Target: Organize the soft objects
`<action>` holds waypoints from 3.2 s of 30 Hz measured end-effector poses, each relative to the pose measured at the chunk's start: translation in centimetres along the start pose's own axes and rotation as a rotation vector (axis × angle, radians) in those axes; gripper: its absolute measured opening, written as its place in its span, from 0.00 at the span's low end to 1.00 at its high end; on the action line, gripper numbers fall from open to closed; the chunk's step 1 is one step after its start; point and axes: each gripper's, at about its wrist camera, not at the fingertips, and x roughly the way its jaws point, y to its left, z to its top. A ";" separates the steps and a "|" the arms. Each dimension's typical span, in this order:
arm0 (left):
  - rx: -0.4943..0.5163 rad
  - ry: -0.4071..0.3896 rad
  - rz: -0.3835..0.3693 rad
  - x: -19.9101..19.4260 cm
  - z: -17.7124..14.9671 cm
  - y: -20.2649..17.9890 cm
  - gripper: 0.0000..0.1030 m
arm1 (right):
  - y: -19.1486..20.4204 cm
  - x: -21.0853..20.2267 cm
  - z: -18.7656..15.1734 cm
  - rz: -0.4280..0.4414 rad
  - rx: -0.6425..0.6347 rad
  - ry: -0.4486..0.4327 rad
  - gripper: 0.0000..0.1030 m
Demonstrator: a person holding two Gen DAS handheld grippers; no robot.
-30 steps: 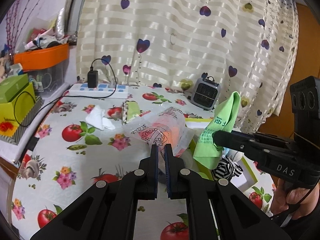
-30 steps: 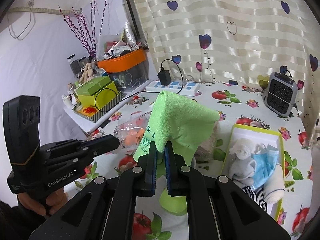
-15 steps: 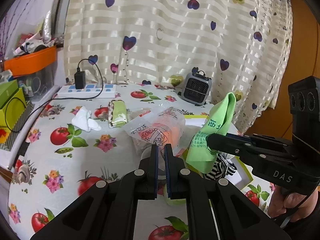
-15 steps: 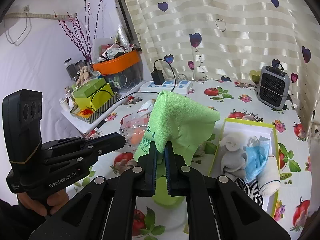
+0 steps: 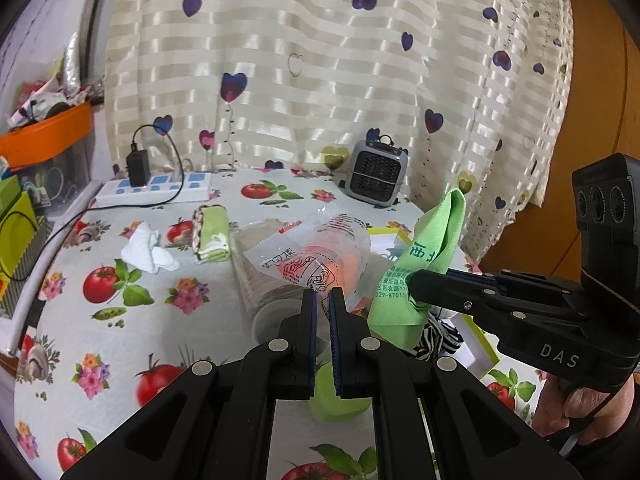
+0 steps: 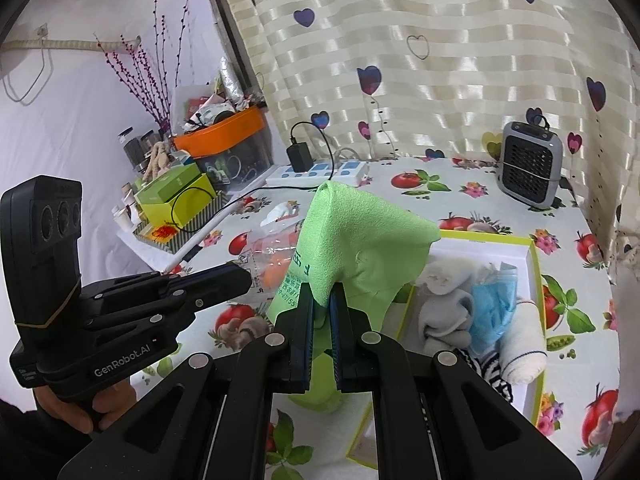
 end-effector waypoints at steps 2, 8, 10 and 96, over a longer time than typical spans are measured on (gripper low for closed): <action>0.010 0.002 -0.005 0.4 0.2 -0.4 0.06 | -0.5 -0.2 0.0 -0.006 0.011 -0.004 0.08; 0.031 0.008 -0.019 1.3 0.7 -1.5 0.06 | -2.4 -1.3 0.0 -0.036 0.051 -0.028 0.08; 0.036 0.008 -0.024 1.6 1.0 -1.8 0.06 | -3.1 -1.8 0.1 -0.049 0.066 -0.039 0.08; 0.012 0.092 -0.095 0.5 -3.4 -1.6 0.23 | -1.4 -4.6 -5.2 -0.188 0.014 0.018 0.29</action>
